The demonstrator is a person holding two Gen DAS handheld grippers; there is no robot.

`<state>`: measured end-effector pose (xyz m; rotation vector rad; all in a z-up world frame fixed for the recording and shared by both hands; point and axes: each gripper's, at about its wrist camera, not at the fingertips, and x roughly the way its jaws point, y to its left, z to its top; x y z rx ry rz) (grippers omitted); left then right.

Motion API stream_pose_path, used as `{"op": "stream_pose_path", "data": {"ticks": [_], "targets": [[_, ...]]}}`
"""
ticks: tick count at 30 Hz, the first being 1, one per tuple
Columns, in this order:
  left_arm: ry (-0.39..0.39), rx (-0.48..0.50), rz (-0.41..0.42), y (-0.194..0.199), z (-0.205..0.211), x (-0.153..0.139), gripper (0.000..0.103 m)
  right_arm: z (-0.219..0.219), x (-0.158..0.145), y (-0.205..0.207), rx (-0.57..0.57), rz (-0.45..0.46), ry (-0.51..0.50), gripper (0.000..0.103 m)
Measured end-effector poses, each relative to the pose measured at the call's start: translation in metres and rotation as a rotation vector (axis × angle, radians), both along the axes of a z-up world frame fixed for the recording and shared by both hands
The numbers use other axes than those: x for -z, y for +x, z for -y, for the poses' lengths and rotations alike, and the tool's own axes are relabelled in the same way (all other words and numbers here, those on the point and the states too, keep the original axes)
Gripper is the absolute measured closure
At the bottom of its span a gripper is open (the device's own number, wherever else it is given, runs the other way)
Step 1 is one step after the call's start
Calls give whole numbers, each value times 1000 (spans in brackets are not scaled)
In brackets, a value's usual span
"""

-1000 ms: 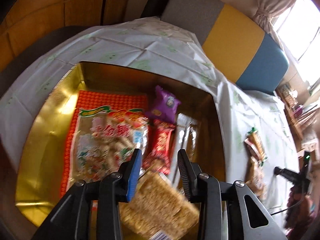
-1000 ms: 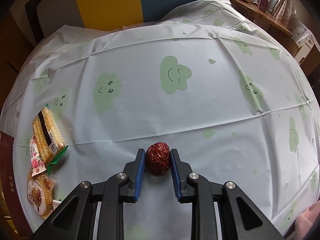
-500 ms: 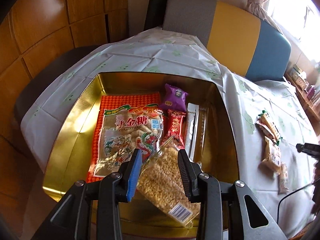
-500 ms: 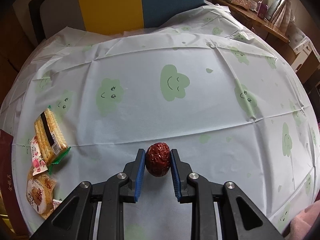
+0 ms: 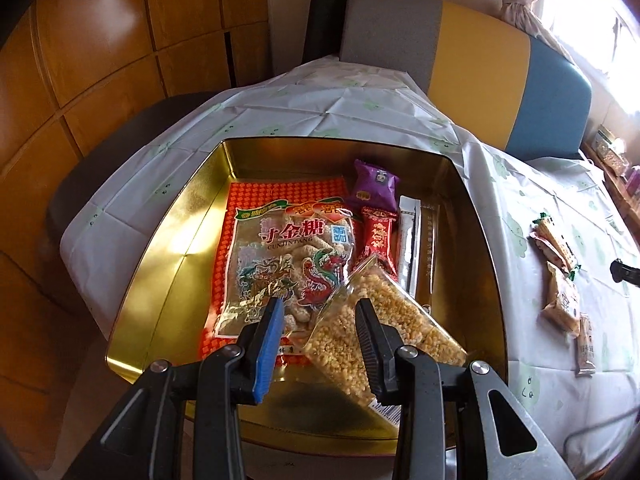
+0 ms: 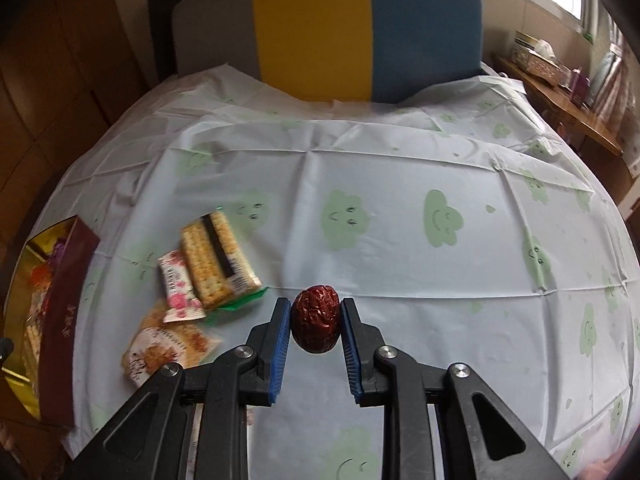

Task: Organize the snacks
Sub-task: 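Carry the red date into the gold tray and open the right gripper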

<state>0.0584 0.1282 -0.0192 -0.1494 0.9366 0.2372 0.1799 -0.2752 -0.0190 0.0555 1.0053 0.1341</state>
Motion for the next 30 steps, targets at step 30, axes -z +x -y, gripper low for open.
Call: {"op": "stream_pose_path", "data": {"ticks": [30], "targets": [[-57, -70, -4, -12, -31, 11, 65, -264, -14, -77, -536, 19, 112, 70]]}}
